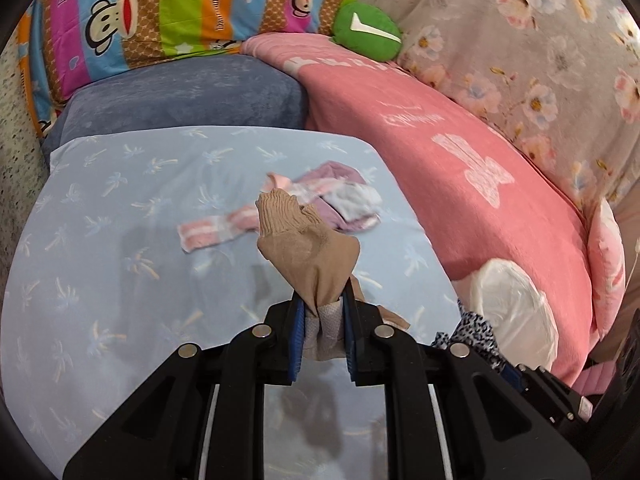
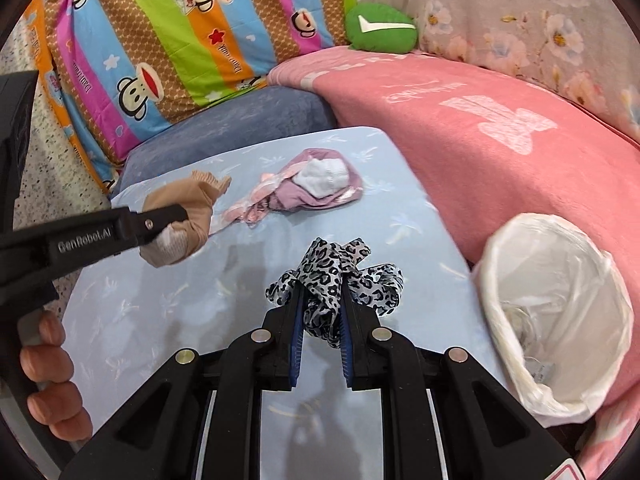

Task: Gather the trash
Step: 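Lift the stocking and leopard scrunchie and carry both over the white bin, then open the left gripper over the bin, then open the right gripper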

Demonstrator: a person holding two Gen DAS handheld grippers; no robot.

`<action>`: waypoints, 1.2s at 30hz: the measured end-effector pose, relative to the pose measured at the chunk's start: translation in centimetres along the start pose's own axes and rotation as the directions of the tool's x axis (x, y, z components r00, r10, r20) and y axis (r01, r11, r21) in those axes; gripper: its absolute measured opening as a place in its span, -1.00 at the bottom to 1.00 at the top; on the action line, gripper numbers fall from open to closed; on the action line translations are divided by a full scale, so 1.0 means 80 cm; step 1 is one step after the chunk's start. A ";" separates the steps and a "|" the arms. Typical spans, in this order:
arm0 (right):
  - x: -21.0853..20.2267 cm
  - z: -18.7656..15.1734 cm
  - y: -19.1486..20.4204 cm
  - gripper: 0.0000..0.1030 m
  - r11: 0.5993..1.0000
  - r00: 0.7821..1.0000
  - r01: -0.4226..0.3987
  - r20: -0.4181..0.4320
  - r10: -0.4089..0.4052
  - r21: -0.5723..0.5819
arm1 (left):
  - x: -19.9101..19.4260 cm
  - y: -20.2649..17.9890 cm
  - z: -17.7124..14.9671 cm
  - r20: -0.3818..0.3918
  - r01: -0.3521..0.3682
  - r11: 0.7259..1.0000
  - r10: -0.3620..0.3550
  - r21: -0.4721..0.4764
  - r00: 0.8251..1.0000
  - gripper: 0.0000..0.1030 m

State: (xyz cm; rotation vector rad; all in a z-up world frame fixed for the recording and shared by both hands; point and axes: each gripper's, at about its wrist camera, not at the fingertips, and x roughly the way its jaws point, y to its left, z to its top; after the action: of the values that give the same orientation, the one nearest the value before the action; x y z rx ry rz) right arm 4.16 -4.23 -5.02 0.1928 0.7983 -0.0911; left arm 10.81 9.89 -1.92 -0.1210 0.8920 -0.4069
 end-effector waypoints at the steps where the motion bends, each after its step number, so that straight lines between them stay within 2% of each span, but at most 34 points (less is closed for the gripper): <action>1: -0.007 -0.003 -0.009 -0.73 1.000 1.000 0.007 0.006 -0.007 0.011 | 0.000 -0.006 -0.004 -0.002 0.003 1.000 -0.003 0.011 1.000 -0.68; 10: -0.044 -0.017 -0.070 -0.72 0.995 0.996 0.065 0.049 -0.069 0.079 | 0.002 -0.072 -0.027 -0.011 0.041 0.993 -0.040 0.112 0.999 -0.68; 23: -0.074 -0.029 -0.147 -0.72 0.979 0.987 0.122 0.083 -0.137 0.162 | 0.015 -0.158 -0.051 -0.036 0.099 0.969 -0.093 0.228 0.995 -0.68; 36: -0.092 -0.036 -0.231 -0.72 0.951 0.971 0.190 0.095 -0.218 0.243 | 0.046 -0.244 -0.060 -0.117 0.219 0.925 -0.192 0.309 0.974 -0.67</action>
State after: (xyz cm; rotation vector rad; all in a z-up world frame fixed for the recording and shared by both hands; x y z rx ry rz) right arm -5.85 -21.68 -4.26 0.3227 0.6840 -0.3905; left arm 3.42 -9.16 -2.33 0.1042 0.8884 -0.7534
